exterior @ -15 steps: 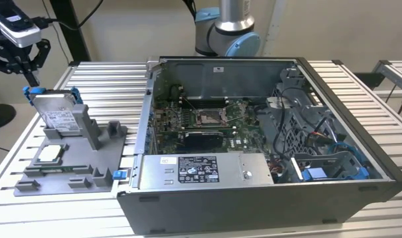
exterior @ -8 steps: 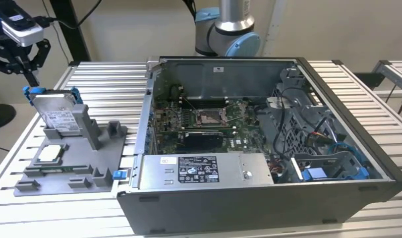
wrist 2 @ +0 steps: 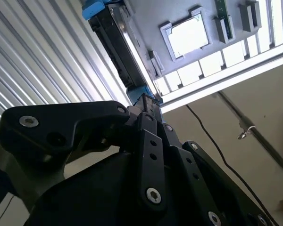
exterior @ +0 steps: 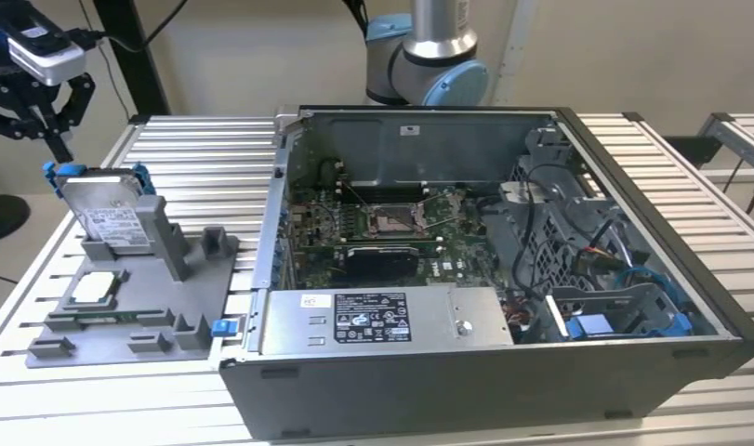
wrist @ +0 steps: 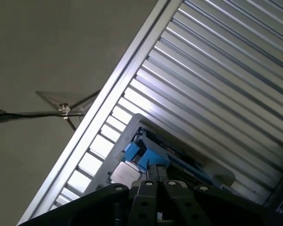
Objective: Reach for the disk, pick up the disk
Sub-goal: 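Pick up the disk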
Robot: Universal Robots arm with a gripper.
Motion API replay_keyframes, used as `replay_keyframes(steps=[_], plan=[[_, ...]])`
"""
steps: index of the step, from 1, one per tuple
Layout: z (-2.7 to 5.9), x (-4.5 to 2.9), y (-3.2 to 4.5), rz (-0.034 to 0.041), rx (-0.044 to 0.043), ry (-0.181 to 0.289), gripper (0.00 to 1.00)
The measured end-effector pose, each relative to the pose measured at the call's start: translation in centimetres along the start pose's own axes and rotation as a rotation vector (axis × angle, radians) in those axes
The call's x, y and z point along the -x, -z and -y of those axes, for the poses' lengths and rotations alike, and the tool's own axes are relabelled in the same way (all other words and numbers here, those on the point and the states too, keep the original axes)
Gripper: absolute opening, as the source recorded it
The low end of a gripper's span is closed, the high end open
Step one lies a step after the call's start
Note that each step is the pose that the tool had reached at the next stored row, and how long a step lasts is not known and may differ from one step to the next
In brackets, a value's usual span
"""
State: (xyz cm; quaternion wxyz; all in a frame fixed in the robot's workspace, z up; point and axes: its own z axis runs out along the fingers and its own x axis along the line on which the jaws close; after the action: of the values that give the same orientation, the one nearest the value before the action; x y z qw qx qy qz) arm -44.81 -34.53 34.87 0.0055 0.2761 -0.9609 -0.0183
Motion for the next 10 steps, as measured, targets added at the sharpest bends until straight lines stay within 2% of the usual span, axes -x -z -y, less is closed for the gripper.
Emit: replay_keyframes(steps=[10], plan=[[-0.01, 0.0, 0.0, -0.0027, 0.0, 0.069, 0.0]])
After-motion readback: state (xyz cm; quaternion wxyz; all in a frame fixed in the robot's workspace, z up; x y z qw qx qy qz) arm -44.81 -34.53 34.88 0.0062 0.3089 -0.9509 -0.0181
